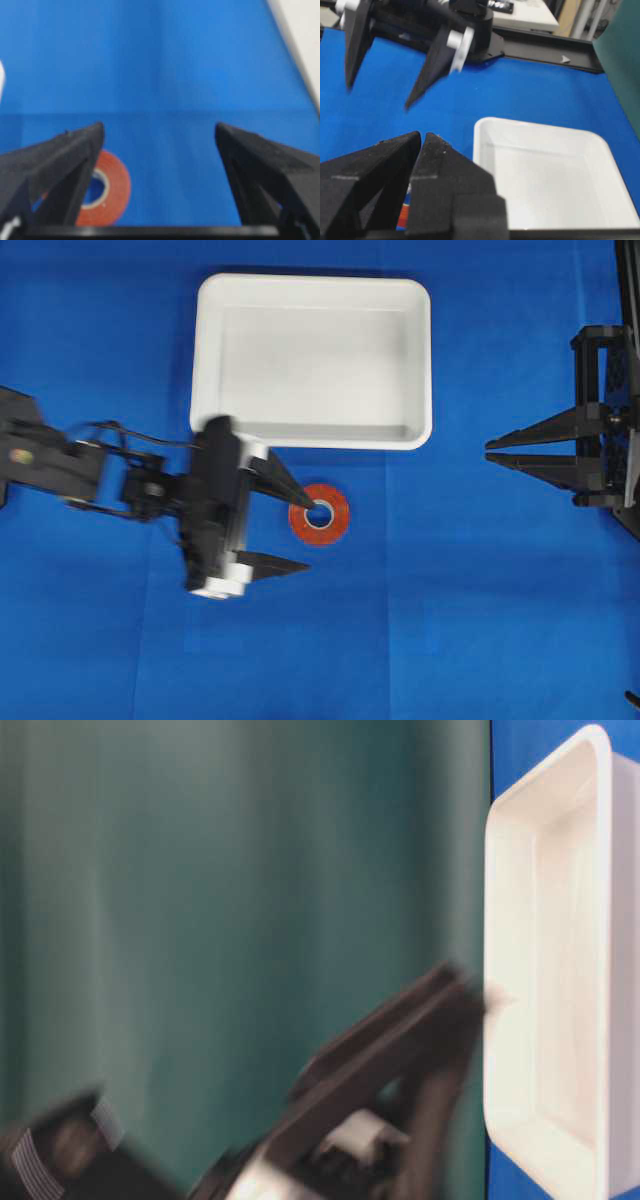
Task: Place one roll of tape in the white case with the left arm.
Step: 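Lower the left gripper over the orange tape roll and close on it, then lift the tape roll and carry it with the left gripper over the white tray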
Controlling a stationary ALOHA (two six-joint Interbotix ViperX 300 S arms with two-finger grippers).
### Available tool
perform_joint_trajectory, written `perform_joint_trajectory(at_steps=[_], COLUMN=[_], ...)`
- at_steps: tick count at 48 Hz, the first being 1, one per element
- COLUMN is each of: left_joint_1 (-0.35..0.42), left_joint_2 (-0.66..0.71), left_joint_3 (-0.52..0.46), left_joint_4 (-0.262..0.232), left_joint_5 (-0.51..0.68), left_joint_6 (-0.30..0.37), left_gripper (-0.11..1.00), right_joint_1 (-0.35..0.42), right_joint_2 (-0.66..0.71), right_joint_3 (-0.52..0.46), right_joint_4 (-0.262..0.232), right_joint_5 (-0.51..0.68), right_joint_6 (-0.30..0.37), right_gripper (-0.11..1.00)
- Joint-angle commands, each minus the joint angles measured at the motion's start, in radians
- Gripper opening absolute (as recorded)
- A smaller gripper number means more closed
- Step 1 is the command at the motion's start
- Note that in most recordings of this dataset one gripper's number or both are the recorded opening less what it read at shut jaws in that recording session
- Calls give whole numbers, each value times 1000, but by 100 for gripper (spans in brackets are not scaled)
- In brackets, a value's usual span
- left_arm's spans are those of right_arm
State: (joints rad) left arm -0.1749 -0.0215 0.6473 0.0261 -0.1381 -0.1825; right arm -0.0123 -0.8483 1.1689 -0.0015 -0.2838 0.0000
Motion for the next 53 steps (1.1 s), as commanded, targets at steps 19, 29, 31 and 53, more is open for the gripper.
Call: perform_joint_trajectory(at_steps=[19,29,31,53], left_joint_1=[18,32,34,38], left_joint_2=[230,304,313,331], left_joint_3=[-186,-210,-213,-264], left_joint_4=[3,3,5,5], left_joint_5=[206,216,222,394], left_joint_6=[0,0,0,0], left_gripper=[89,90,90,27], right_joint_1=[-2,-2,-2,-2], right_joint_2=[34,40,40,40], right_joint_3=[-11,-11,-9,-11], right_joint_4=[3,3,3,3], right_joint_5=[-3,-5,-5,-6], right_joint_6=[3,3,3,3], right_gripper=[-7,-7,-7,-7])
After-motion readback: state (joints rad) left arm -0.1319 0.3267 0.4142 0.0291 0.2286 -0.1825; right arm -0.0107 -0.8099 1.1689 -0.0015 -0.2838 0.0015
